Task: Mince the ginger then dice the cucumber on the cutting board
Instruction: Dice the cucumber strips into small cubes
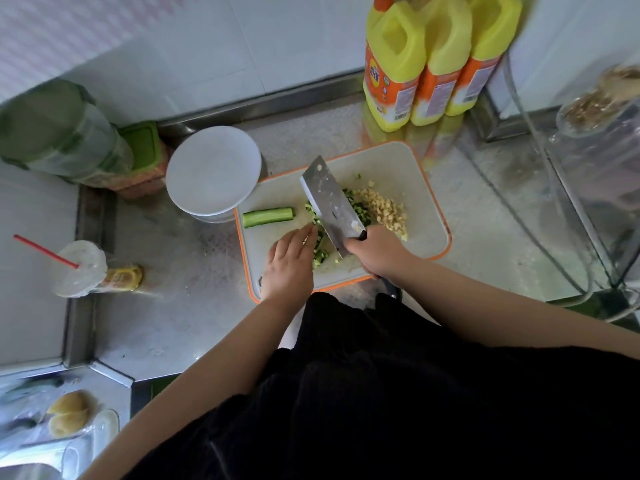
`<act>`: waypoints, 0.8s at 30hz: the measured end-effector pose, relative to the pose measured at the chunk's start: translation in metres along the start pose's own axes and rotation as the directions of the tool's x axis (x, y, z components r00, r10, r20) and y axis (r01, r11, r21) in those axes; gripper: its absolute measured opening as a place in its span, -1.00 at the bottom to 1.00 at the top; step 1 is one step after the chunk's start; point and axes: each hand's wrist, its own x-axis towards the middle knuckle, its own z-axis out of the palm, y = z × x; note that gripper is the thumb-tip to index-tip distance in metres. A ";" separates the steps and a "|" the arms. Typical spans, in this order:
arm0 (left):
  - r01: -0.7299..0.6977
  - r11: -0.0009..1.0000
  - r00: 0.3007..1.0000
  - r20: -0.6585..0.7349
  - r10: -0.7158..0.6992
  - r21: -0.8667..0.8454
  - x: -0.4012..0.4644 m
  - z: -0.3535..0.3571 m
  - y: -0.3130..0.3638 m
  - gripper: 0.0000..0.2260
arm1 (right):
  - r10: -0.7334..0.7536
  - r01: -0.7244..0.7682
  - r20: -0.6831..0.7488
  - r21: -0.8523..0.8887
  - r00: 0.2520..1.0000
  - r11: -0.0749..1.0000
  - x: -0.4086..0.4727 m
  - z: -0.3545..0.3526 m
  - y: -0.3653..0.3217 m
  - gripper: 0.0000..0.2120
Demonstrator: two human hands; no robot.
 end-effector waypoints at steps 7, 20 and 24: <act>-0.070 0.993 0.980 0.192 0.052 0.090 0.020 -0.017 0.015 -0.38 | -0.007 0.007 0.039 0.004 0.999 1.000 -0.006 0.000 -0.002 -0.66; -0.213 0.968 0.977 0.014 0.213 0.136 0.008 -0.008 0.007 -0.43 | -0.015 0.018 -0.019 0.198 1.000 0.980 -0.007 -0.006 -0.009 -0.62; -0.146 0.984 0.989 0.051 0.142 0.099 0.003 -0.005 -0.006 -0.44 | -0.005 0.010 -0.024 0.224 1.000 0.975 -0.003 -0.012 -0.004 -0.65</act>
